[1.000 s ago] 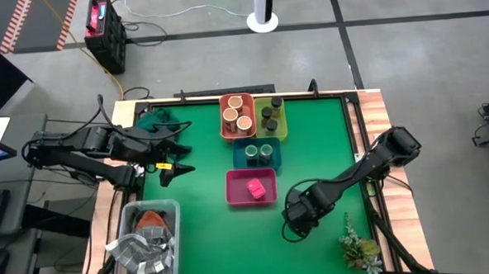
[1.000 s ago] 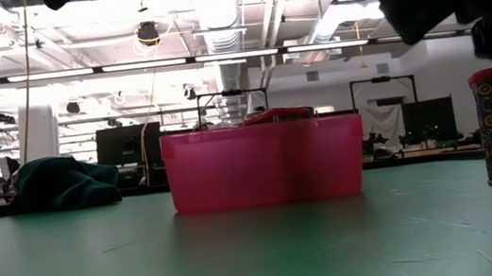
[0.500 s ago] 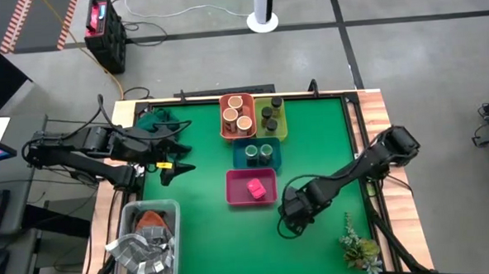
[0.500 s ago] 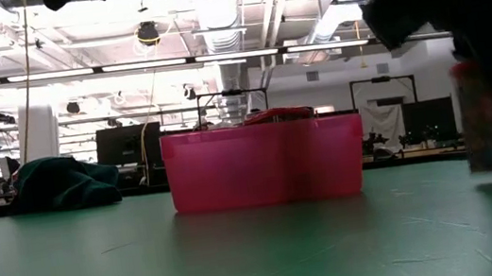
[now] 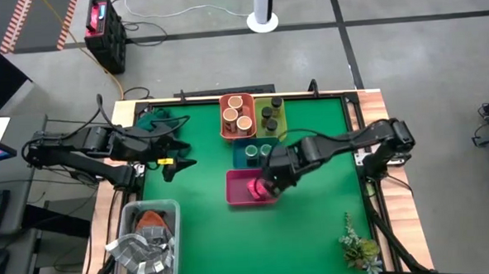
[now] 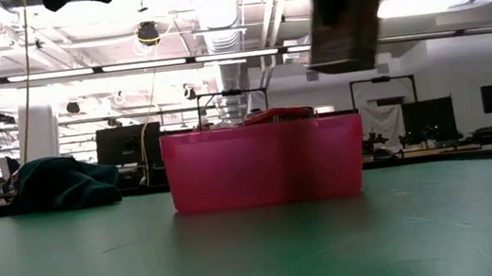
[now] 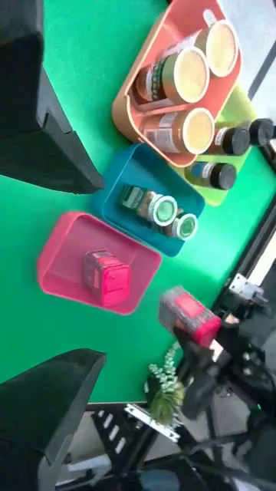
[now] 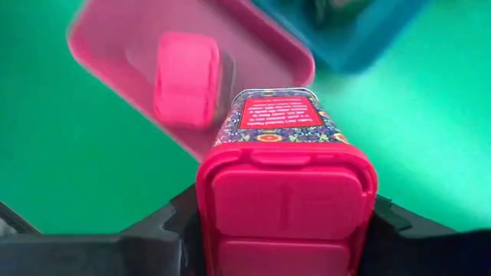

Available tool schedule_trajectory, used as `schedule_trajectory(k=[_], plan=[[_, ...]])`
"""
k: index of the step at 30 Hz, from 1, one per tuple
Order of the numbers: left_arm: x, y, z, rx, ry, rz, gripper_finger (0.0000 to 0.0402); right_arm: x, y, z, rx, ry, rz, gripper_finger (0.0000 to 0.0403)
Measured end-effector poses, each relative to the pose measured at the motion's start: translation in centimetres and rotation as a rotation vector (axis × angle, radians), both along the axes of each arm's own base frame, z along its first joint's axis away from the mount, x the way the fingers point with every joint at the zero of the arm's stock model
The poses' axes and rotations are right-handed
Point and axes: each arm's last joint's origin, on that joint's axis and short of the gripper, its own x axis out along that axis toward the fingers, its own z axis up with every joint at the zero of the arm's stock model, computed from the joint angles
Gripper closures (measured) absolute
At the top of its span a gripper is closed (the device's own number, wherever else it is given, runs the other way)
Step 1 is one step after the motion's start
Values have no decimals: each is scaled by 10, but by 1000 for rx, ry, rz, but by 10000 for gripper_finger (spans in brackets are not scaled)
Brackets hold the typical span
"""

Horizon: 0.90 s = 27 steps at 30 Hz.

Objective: Sort spices by type
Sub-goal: Put the red seasoning can into the red bin

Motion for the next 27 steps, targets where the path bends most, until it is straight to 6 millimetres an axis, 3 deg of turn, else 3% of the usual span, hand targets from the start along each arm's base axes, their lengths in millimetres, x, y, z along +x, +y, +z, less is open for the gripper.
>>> schedule_trajectory(k=[6,14,19,27], plan=[[1,0,1,-18,-18,10,72,20,-10,-5,12,-103,-48,168],[1,0,1,-42,-18,5,72,44,-7,-50,-11,13,-64,167],[1,-1,1,-53,-16,-2,72,54,-5,-65,-9,17,-72,167],[1,-1,1,-66,-15,-11,72,57,-10,-64,38,-4,-174,166]])
